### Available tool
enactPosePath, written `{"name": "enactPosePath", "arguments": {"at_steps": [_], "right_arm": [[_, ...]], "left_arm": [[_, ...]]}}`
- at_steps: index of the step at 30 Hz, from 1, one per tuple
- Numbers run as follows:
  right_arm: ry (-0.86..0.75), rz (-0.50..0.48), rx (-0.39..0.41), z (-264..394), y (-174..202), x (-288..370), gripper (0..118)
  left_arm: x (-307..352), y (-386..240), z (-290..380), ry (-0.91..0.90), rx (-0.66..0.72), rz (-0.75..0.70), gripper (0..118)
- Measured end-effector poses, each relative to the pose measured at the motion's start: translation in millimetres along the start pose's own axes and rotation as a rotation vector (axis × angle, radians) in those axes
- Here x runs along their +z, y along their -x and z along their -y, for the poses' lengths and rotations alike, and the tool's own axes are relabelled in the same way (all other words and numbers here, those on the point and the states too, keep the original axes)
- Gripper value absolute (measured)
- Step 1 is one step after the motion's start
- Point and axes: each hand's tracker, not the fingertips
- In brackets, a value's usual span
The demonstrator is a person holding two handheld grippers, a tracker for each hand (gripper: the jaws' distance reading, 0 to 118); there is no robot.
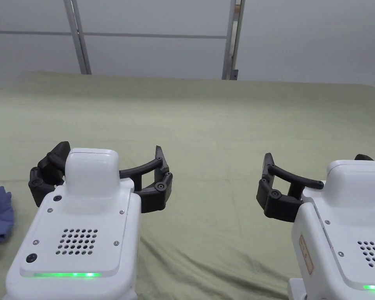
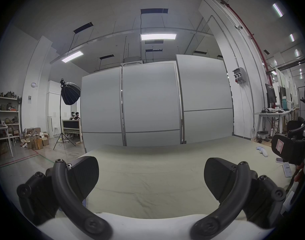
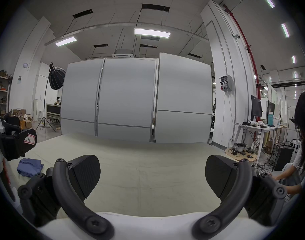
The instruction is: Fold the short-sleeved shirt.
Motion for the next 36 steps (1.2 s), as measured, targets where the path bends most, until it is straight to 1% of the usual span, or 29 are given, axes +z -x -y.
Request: {"name": "enactPosePath", "arguments": {"at_steps": [36], "right_arm": [[0.014,-0.017,0.041,1.0,5.9,-7.4,118]], "left_arm": [[-4.6,0.3,2.9,0.009,-0.003,-0.01,118]]}}
